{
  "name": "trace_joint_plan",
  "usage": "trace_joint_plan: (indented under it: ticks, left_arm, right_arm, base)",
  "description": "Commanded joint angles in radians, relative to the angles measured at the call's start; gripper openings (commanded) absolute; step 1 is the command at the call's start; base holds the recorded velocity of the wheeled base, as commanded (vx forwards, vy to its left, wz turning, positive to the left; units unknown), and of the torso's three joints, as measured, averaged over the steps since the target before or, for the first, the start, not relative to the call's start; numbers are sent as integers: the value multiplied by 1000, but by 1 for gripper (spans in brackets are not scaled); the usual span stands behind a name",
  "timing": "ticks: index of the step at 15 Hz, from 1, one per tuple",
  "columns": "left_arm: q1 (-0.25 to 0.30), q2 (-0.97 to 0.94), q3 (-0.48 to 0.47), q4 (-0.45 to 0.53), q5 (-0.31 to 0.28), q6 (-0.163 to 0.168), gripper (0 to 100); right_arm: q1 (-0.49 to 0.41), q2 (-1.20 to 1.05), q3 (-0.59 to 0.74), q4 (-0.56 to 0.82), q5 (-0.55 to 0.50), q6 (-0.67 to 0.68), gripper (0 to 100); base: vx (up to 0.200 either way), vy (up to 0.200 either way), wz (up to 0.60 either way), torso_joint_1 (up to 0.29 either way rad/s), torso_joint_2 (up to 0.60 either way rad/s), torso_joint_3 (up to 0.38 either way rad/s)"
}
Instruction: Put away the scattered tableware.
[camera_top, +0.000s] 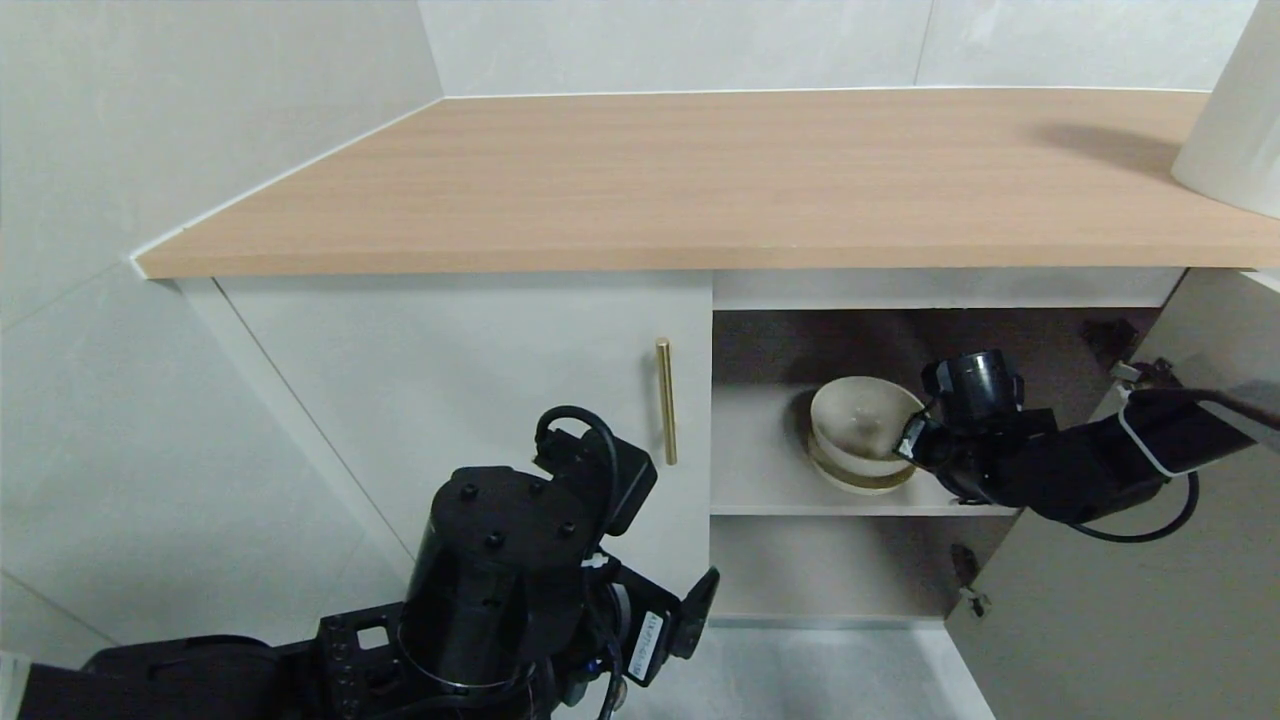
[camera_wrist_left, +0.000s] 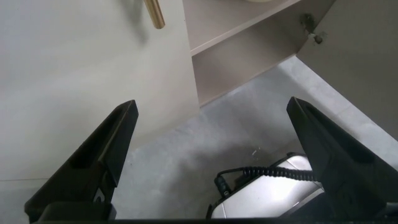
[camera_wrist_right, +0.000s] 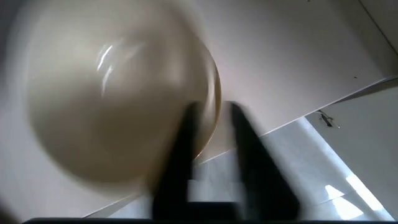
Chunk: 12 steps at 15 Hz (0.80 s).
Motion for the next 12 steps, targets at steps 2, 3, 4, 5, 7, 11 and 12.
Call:
trace_joint_plan:
  ticks: [2,3,4,5,7,11,12]
  left_arm:
    - [4,-3,0,-1,1,0,100]
    - [4,-5,0,-1,1,0,100]
    - [6,-6,0,-1,1,0,100]
    - [14,-9,0,-1,1,0,100]
    - [69,-46,0,-1,1,-2,100]
    - [211,-176,41,0,2,-14,100]
    - [228,-198,58,0,2,-22,100]
  right_arm:
    - [1,-5,0,-2,1,3,100]
    - [1,-11,2,-2,1,3,100]
    - [2,-16,2,-2,-1,3,100]
    - [5,-33,11,0,1,1,100]
    - [12,-103,48,11,22,-5,100]
    - [87,-395,167,130,154,-111,100]
    - [102,-448,186,159,165,-134,100]
  base:
    - [0,0,0,0,0,0]
    - [0,0,0,0,0,0]
    - [0,0,0,0,0,0]
    - [0,0,0,0,0,0]
    - [0,0,0,0,0,0]
    - [0,0,0,0,0,0]
    - [0,0,0,0,0,0]
